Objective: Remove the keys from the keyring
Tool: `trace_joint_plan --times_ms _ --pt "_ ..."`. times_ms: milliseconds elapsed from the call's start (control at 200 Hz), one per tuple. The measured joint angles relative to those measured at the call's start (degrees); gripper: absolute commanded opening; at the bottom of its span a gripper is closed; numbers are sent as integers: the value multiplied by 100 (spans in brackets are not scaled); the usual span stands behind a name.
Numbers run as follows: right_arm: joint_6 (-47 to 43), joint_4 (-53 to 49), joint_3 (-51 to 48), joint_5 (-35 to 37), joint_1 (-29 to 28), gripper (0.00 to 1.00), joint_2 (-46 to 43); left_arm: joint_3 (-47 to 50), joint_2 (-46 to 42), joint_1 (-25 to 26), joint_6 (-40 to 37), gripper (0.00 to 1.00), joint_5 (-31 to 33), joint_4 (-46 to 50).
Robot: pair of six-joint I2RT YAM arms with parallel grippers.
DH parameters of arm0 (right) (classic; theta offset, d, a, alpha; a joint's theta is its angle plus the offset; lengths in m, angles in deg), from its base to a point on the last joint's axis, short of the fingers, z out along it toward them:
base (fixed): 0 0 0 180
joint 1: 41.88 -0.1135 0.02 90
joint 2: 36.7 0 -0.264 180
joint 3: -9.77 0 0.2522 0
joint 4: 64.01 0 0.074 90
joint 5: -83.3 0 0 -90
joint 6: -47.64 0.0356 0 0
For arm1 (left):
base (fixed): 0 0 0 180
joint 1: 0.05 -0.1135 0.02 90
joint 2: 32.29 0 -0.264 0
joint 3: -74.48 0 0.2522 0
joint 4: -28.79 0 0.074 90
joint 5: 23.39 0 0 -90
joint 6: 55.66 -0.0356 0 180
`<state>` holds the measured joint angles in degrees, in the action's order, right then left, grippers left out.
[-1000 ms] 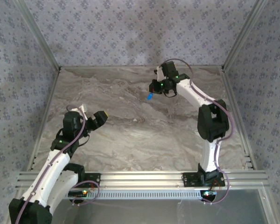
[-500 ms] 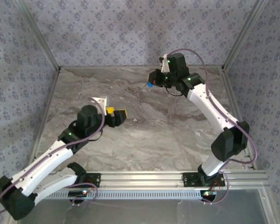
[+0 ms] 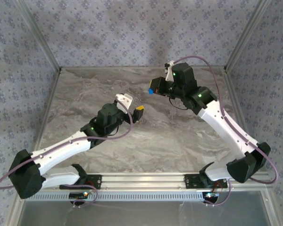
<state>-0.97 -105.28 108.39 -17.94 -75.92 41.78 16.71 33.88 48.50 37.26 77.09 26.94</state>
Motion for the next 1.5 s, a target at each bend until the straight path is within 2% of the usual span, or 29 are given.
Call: trace_joint_plan --times_ms 235,335,555,845,985,1174,1394,1499 --pt "129 190 -365 186 -127 0 -247 -61 216 33 -920 75 -531 -754" --pt "181 286 -433 271 -214 0 -249 -149 313 42 -1130 75 -715 -868" --pt "278 415 -466 476 -433 0 -249 -345 577 168 -1390 68 -809 -1084" --pt "321 531 -474 769 -573 0 -297 -415 863 483 -1569 57 -168 -1405" --pt "343 570 -483 896 -658 0 -343 -518 1010 527 -1628 44 216 -1537" --pt "402 693 -553 1005 -688 0 -455 -640 1128 557 -1639 44 544 -1672" --pt "428 758 -640 1051 -737 0 -551 -758 1178 557 -1633 46 614 -1757" --pt "428 767 -654 1067 -750 0 -564 -863 1274 557 -1606 37 629 -1764"
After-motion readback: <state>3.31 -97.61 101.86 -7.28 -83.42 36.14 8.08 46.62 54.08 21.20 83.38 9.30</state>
